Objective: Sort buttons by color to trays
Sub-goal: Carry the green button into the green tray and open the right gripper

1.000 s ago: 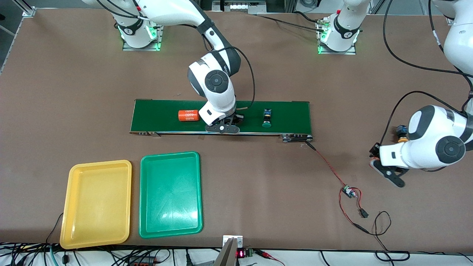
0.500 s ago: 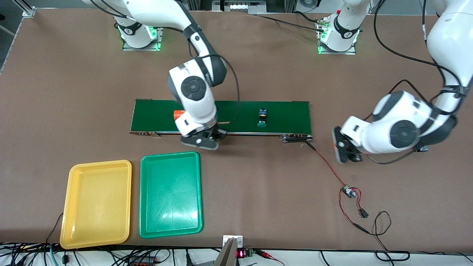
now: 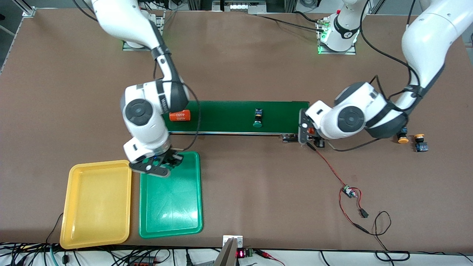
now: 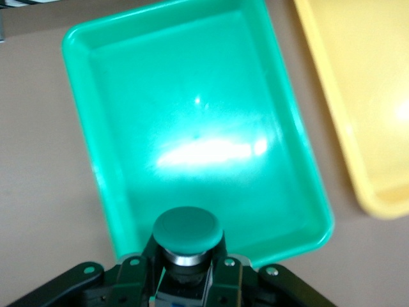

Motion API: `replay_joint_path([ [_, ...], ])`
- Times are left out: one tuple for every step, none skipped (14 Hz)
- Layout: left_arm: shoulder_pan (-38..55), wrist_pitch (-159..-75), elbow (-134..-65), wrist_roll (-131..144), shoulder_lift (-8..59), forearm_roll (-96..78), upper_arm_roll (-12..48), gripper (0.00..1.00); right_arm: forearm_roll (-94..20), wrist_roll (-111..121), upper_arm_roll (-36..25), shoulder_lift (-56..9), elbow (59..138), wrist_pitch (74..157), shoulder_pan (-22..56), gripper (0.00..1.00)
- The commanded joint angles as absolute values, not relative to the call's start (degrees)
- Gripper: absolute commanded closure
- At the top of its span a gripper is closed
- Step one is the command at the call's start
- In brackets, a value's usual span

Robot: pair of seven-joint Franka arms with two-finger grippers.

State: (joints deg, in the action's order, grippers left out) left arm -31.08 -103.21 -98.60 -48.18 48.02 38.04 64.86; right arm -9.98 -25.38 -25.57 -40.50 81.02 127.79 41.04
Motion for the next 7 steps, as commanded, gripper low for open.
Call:
replay_joint_path([
  [-28.0, -105.4, -101.7, -43.0, 47.9, 39.2, 65.4, 0.83, -10.5, -18.1, -25.2, -45.0, 75.8, 128.0, 37.9, 1.00],
  [-26.6, -105.7, -102.1, -39.8, 47.8, 39.3, 65.3, 0.83, -10.5, -15.6, -25.2, -46.3, 75.6, 128.6, 37.0, 1.00],
  [-25.8, -105.5, -102.5, -38.9, 47.7, 39.3, 65.2, 0.83, -10.6, -13.9, -25.2, -47.7, 75.6, 130.6, 36.7, 1.00],
  [-25.8, -105.5, -103.1, -38.8, 47.6, 39.3, 65.2, 0.83, -10.8, -13.3, -25.1, -48.5, 75.6, 133.0, 36.5, 1.00],
  [-25.8, -105.9, -104.1, -38.2, 47.6, 39.5, 65.2, 0.82, -10.8, -12.9, -25.0, -49.8, 75.6, 134.6, 36.1, 1.00],
  [-25.6, -106.2, -104.7, -37.2, 47.7, 41.5, 65.2, 0.77, -10.8, -11.4, -25.0, -51.0, 75.6, 136.9, 35.9, 1.00],
  [-24.8, -106.0, -104.9, -35.0, 47.7, 42.5, 65.2, 0.57, -10.9, -9.7, -24.4, -52.3, 75.6, 140.1, 35.3, 1.00],
])
